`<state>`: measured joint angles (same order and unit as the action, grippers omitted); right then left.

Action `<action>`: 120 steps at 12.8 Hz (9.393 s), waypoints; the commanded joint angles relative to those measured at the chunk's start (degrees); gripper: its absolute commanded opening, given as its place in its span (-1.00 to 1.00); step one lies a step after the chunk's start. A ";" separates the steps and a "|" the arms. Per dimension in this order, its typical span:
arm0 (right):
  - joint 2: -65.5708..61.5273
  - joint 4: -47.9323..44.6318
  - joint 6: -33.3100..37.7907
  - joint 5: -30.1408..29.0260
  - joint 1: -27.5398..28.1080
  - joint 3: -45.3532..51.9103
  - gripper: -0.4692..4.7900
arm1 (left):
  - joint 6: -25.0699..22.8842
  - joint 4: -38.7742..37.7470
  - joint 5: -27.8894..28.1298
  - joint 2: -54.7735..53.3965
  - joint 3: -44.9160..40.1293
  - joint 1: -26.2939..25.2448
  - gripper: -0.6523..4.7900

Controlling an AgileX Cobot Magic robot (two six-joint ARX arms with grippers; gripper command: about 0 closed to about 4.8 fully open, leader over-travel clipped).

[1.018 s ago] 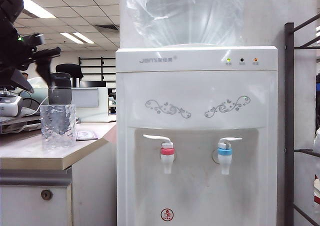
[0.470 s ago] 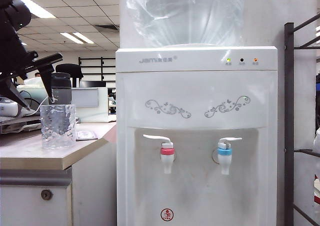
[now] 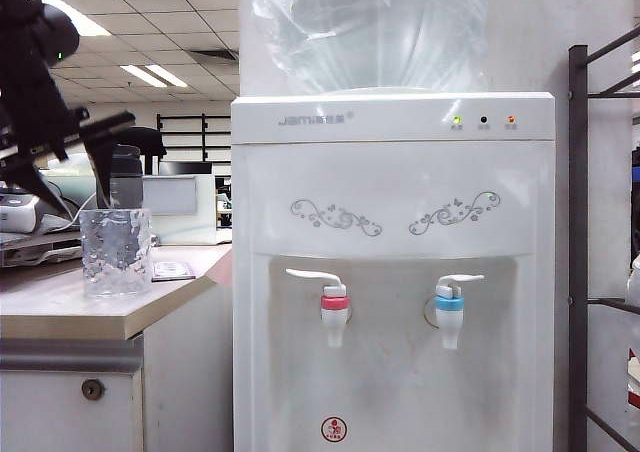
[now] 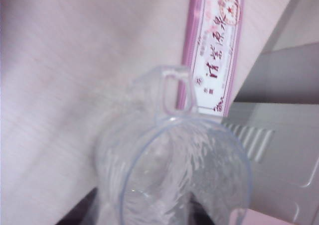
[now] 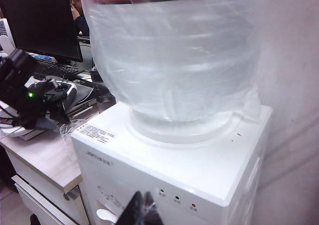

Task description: Pick up the plastic mug from the left desk, go to the cold water outlet of the water dispenser, press the vertical switch to get some water, then put the mug back on the desk.

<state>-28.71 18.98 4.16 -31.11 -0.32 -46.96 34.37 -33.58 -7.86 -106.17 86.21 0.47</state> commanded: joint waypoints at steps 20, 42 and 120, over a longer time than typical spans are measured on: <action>0.76 1.84 0.15 -0.11 -0.07 -0.42 -0.84 | -7.28 -18.97 9.94 -14.99 23.26 3.80 -0.66; 3.76 2.03 0.55 -0.13 -0.07 -0.42 -0.84 | 52.65 -30.42 9.31 -9.70 23.74 4.83 -0.78; 2.91 8.07 0.11 2.93 -0.02 -0.39 -0.84 | -27.91 70.44 21.90 -6.32 -29.55 3.82 0.57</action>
<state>-25.78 27.57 4.40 -28.12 -0.27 -46.98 6.07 36.21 14.57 -112.42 56.53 4.19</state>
